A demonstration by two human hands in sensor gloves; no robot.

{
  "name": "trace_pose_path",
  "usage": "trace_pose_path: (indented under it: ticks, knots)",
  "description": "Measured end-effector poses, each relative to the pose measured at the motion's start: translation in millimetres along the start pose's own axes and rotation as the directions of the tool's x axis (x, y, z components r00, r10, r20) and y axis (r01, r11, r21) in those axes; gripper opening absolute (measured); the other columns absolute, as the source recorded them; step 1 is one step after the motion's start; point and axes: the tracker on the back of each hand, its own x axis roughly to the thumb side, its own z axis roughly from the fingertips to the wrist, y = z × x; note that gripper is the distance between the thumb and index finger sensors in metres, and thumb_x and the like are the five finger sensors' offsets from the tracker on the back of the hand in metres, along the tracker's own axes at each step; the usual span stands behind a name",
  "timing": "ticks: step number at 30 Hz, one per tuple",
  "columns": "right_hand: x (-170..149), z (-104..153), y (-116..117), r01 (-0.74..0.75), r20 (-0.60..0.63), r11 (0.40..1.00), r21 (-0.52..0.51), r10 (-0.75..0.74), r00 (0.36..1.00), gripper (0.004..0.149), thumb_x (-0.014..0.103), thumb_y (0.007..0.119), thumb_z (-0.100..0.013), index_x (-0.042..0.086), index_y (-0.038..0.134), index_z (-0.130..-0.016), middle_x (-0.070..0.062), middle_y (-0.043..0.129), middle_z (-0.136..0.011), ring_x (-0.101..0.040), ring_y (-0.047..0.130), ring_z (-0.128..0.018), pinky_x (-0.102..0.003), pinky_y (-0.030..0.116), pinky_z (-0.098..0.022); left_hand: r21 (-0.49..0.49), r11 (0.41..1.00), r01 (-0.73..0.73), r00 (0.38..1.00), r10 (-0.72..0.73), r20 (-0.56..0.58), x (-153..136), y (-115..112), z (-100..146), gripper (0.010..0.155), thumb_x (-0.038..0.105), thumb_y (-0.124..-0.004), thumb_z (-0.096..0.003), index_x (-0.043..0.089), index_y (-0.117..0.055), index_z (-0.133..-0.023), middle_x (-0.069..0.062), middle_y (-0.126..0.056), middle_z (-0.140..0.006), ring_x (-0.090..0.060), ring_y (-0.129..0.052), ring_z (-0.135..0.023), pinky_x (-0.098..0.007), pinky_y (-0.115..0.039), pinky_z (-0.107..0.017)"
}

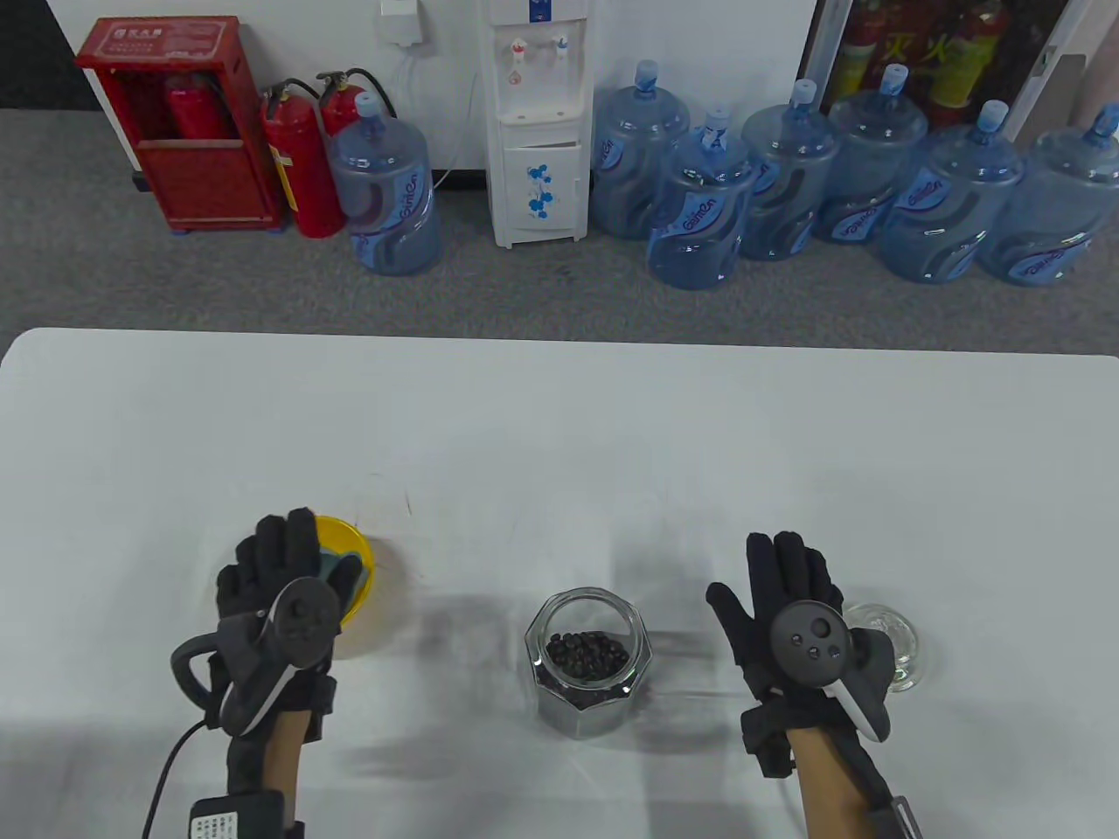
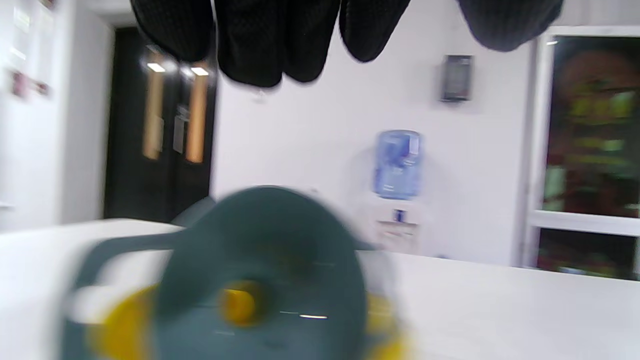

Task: Transfer coffee beans through funnel into glass jar

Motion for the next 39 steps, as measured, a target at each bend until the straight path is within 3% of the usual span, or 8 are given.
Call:
trace_pose_path:
  ticks: [3,6,8,12,20,26,33,39]
  knots:
    - [0.1,-0.1,0.3,-0.004,-0.001,1.000,0.007,0.004,1.000,0.079,0.065,0.055,-0.065,0.016,0.040,-0.126,-0.023,0.028,-0.129,-0.050,0.030,-0.114,-0.068,0.033,-0.078,-0.146,0.987,-0.067,0.993,0.080,0.082,31.7,-2.1,-3.8,0.073,0.065,-0.057,-0.0545,0.038,-0.031,-0.117,-0.001,-0.018,-0.125,-0.040,-0.017,-0.116,-0.058,-0.033,-0.082]
    - [0.5,0.4,0.9,-0.011,0.002,1.000,0.012,0.011,1.000,0.079,0.065,0.056,-0.065,0.016,0.040,-0.126,-0.023,0.028,-0.129,-0.049,0.030,-0.114,-0.068,0.033,-0.078,-0.148,0.988,-0.055,0.991,0.072,0.112,48.9,-21.3,-3.3,0.075,0.067,-0.052,-0.0535,0.040,-0.020,-0.116,-0.002,-0.005,-0.122,-0.040,-0.001,-0.110,-0.058,-0.019,-0.079]
    - [0.9,0.9,1.9,-0.019,0.006,1.000,0.011,0.019,1.000,0.079,0.064,0.056,-0.065,0.017,0.040,-0.125,-0.023,0.028,-0.129,-0.049,0.030,-0.114,-0.068,0.033,-0.078,-0.075,0.996,-0.038,0.990,0.047,0.133,49.9,-40.8,2.0,0.076,0.069,-0.050,-0.0528,0.040,-0.018,-0.115,-0.003,-0.004,-0.121,-0.040,-0.001,-0.109,-0.058,-0.017,-0.077]
    - [2.4,1.0,4.4,-0.064,0.004,0.998,0.015,0.064,0.998,0.078,0.063,0.060,-0.065,0.018,0.040,-0.125,-0.022,0.027,-0.129,-0.050,0.029,-0.114,-0.069,0.034,-0.077,-0.115,0.993,0.039,0.985,-0.019,0.170,43.5,-62.8,5.6,0.076,0.069,-0.049,-0.0525,0.040,-0.018,-0.115,-0.004,-0.007,-0.121,-0.040,-0.003,-0.109,-0.058,-0.017,-0.076]
    - [-21.2,-1.4,-32.3,-0.088,-0.161,0.985,-0.147,0.064,0.985,0.075,0.060,0.067,-0.065,0.022,0.043,-0.125,-0.020,0.027,-0.129,-0.051,0.026,-0.115,-0.073,0.033,-0.076,-0.124,0.992,-0.013,0.988,0.032,0.154,35.1,-63.7,4.3,0.075,0.068,-0.050,-0.0528,0.040,-0.018,-0.115,-0.003,-0.007,-0.121,-0.039,-0.002,-0.109,-0.058,-0.015,-0.075]
    - [-65.8,-11.0,-52.0,-0.199,-0.303,0.977,0.083,0.215,0.929,0.079,0.065,0.068,-0.063,0.026,0.041,-0.126,-0.021,0.027,-0.130,-0.050,0.038,-0.115,-0.073,0.040,-0.077,-0.157,0.987,-0.020,0.988,0.044,0.150,34.1,-67.7,0.0,0.075,0.068,-0.051,-0.0529,0.040,-0.018,-0.115,-0.003,-0.007,-0.121,-0.039,-0.002,-0.109,-0.058,-0.015,-0.075]
    - [-99.9,-9.9,-28.5,-0.305,-0.353,0.865,0.398,0.452,0.819,0.092,0.073,0.070,-0.059,0.021,0.037,-0.127,-0.024,0.043,-0.127,-0.042,0.063,-0.107,-0.065,0.056,-0.075,-0.189,0.982,-0.002,0.988,0.031,0.149,34.2,-70.9,-1.8,0.075,0.068,-0.051,-0.0530,0.040,-0.018,-0.115,-0.003,-0.007,-0.121,-0.038,-0.002,-0.109,-0.058,-0.014,-0.075]
    - [-102.2,-10.1,-18.4,-0.402,-0.336,0.855,0.329,0.503,0.796,0.083,0.065,0.074,-0.059,0.021,0.046,-0.124,-0.024,0.059,-0.118,-0.035,0.079,-0.090,-0.056,0.067,-0.069,-0.196,0.981,0.008,0.987,0.023,0.159,36.0,-71.4,-2.1,0.075,0.067,-0.052,-0.0530,0.040,-0.018,-0.115,-0.003,-0.007,-0.121,-0.038,-0.002,-0.109,-0.057,-0.014,-0.075]
